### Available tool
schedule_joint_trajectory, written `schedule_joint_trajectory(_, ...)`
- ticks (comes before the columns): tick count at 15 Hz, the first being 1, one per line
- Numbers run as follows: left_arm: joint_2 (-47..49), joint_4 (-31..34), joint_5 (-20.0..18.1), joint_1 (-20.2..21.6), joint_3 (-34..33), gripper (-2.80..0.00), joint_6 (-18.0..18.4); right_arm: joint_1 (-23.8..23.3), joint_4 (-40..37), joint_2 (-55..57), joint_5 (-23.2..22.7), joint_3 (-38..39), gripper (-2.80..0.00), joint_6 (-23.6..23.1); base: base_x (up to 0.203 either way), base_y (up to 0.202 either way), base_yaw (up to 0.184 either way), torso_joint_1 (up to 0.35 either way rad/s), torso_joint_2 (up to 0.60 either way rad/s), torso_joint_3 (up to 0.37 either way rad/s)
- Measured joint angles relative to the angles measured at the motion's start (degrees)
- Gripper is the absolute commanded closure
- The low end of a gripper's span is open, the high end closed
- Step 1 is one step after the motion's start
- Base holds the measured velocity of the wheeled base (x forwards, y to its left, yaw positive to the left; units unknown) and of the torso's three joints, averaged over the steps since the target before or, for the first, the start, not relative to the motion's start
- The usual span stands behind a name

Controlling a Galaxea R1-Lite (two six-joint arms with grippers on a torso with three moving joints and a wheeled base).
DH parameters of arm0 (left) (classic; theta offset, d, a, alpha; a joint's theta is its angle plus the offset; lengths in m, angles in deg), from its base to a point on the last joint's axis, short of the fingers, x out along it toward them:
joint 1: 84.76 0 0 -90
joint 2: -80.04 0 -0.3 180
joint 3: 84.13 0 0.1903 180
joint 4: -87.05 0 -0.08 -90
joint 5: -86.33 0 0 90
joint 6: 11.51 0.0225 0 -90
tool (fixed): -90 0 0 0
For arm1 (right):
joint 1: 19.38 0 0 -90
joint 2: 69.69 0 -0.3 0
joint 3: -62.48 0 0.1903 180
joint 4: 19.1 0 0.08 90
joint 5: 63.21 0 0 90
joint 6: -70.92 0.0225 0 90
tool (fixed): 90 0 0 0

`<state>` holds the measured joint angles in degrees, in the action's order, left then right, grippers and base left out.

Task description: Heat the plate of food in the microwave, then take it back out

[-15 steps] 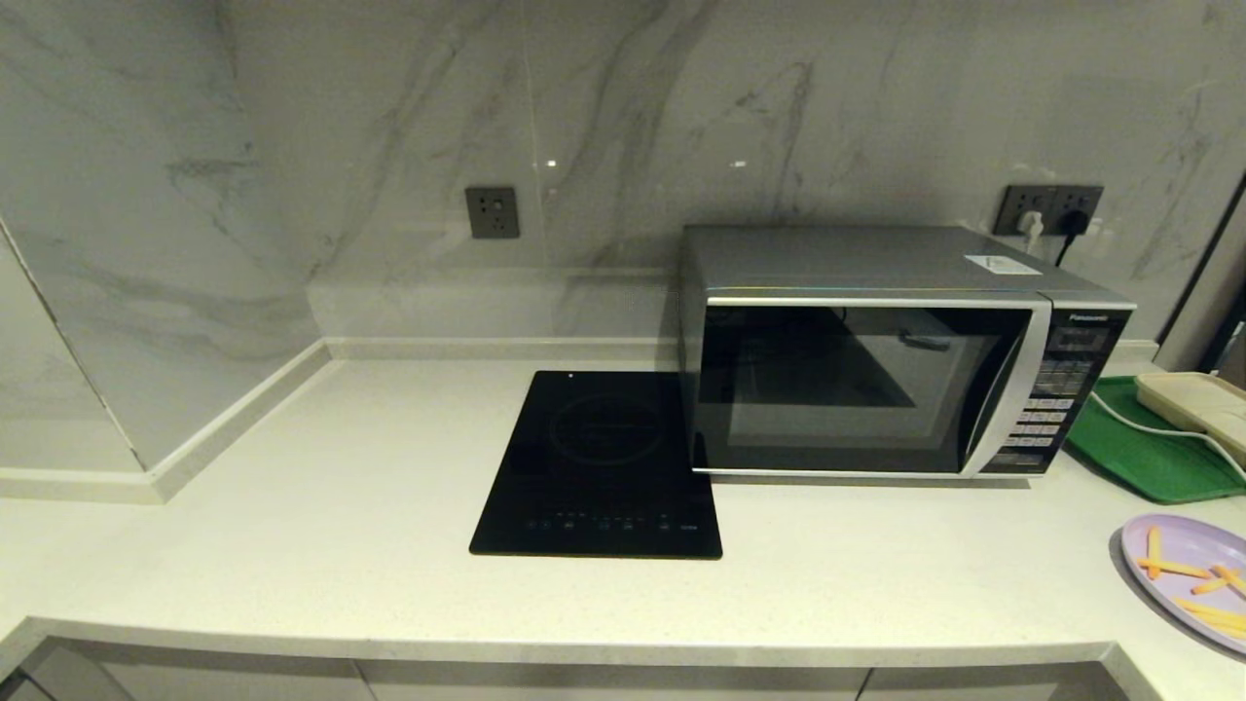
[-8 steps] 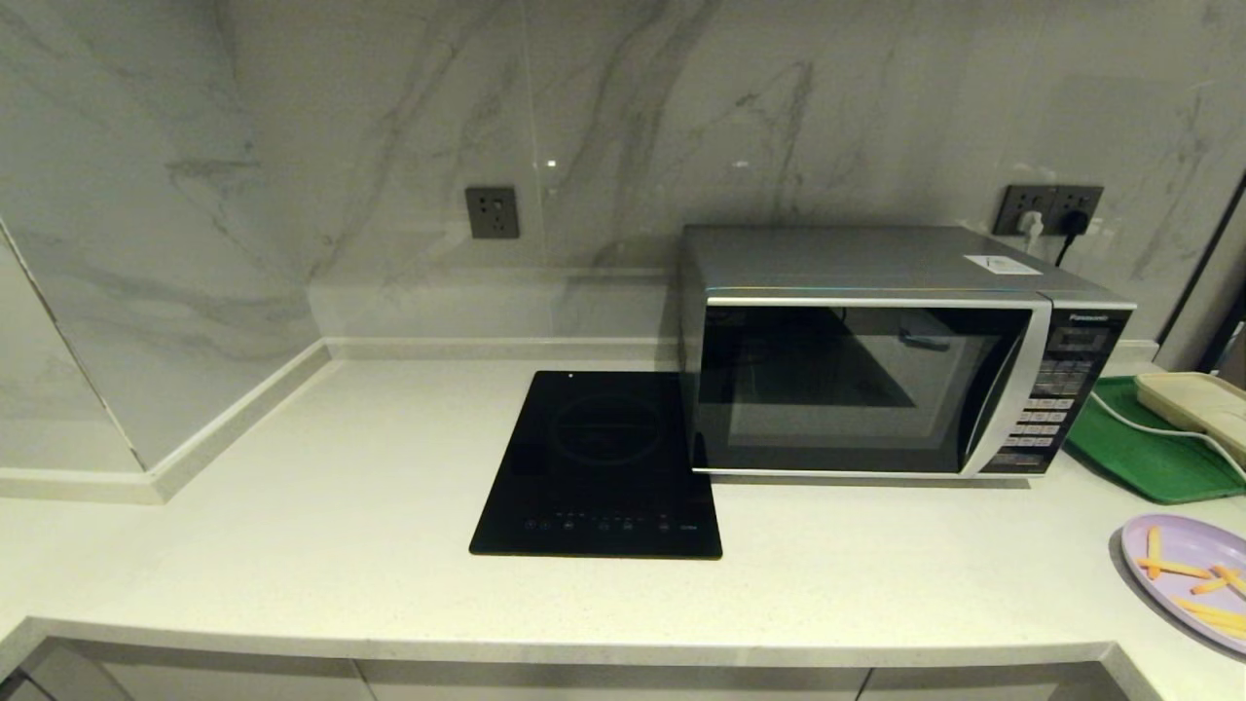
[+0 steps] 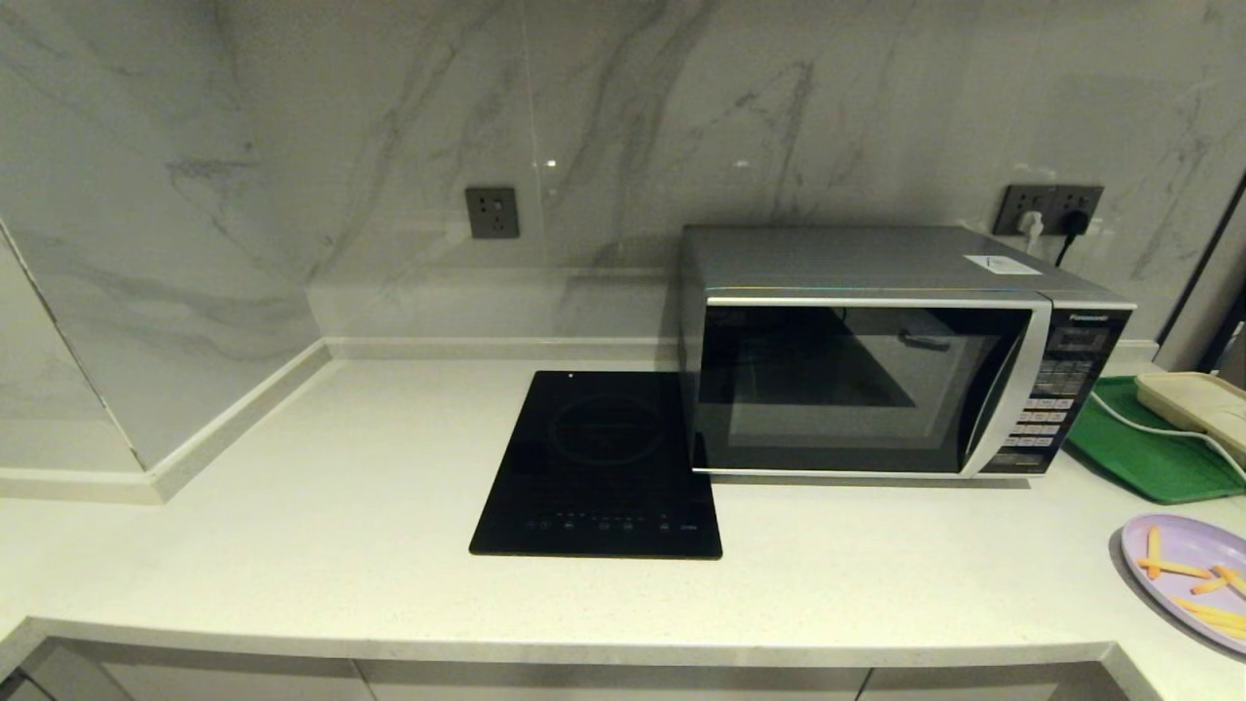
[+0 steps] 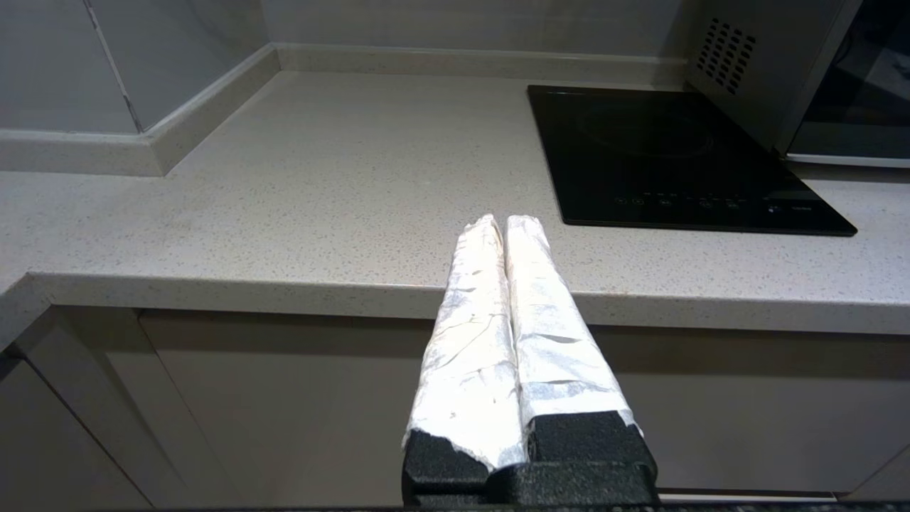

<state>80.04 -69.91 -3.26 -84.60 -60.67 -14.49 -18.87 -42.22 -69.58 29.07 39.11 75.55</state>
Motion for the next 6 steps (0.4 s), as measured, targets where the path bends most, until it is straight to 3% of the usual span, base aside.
schedule_joint_trajectory(6,0.00,0.02,0.00,0.00,0.00,0.00,0.02,0.00,-0.04,0.00,0.11,0.00,0.00,0.38,0.000,0.000,0.000,0.000,0.00,0.000)
